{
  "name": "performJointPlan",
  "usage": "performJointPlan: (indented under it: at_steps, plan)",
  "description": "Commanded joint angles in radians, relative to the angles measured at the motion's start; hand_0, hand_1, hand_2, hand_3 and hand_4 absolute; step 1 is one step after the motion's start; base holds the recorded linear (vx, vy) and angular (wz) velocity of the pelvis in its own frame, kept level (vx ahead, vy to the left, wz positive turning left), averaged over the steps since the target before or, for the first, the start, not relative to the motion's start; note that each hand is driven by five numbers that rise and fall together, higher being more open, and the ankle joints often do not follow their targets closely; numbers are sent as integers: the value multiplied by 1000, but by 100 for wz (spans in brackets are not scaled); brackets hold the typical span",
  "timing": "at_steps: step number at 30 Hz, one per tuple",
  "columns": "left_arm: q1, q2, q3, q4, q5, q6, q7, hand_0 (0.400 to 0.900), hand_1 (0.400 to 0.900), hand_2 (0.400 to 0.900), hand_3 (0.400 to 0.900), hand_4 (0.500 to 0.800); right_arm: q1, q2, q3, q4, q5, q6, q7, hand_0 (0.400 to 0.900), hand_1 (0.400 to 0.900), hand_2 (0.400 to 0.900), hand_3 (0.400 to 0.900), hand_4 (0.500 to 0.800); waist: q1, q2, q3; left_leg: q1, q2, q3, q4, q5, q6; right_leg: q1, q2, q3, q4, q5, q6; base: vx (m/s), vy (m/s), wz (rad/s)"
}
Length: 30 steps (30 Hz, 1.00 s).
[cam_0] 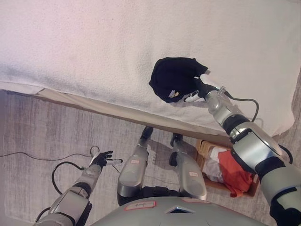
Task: Put the clothes on the bed into the basket.
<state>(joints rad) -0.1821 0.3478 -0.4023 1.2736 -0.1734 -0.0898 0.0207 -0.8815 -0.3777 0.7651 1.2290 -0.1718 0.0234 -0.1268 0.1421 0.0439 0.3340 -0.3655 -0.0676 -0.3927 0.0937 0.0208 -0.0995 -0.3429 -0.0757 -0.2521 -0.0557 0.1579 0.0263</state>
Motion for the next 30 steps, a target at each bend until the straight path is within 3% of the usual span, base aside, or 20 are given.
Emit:
performJointPlan:
  at_steps: [1, 6, 7, 9, 16, 30]
  plan:
    - [15, 28, -43, 21, -35, 14, 38, 900, 900, 900, 900, 800, -121, 153, 36, 47, -29, -59, -5, 900, 900, 900, 900, 800, 75, 45, 4, -32, -41, 88, -53, 50, 44, -8, -71, 40, 144, -129, 61, 5, 2, 14]
    - [9, 16, -58, 16, -42, 16, 46, 900, 900, 900, 900, 800, -169, 138, 9, 74, -15, -51, -31, 900, 900, 900, 900, 800, 97, 80, 20, -51, -50, 85, -55, 63, 42, -28, -77, 33, 158, -136, 59, -5, 10, 13]
    - [11, 11, -61, 16, -42, 17, 48, 900, 900, 900, 900, 800, -170, 139, -5, 76, -3, -50, -38, 561, 561, 561, 561, 596, 98, 86, 22, -53, -51, 84, -55, 65, 42, -32, -78, 33, 162, -139, 59, -8, 11, 8]
    - [10, 4, -65, 16, -37, 19, 51, 900, 900, 900, 900, 800, -167, 138, -10, 72, 2, -50, -41, 400, 400, 400, 400, 500, 102, 95, 25, -54, -52, 84, -56, 68, 42, -34, -81, 28, 167, -141, 59, -7, 12, 8]
    - [16, -7, -69, 19, -27, 22, 58, 900, 900, 900, 900, 800, -157, 162, -26, 79, 14, -46, -46, 400, 400, 400, 400, 500, 100, 109, 17, -47, -58, 77, -59, 70, 42, -25, -85, 20, 174, -150, 58, -5, 14, 7]
    - [22, 0, -51, 61, 9, 30, 54, 900, 900, 900, 900, 800, -124, 156, -42, 62, 49, -43, -41, 400, 400, 400, 400, 500, 76, 81, -26, -6, -43, 91, -80, 70, 42, 15, -83, 26, 141, -132, 60, -16, 7, -5]
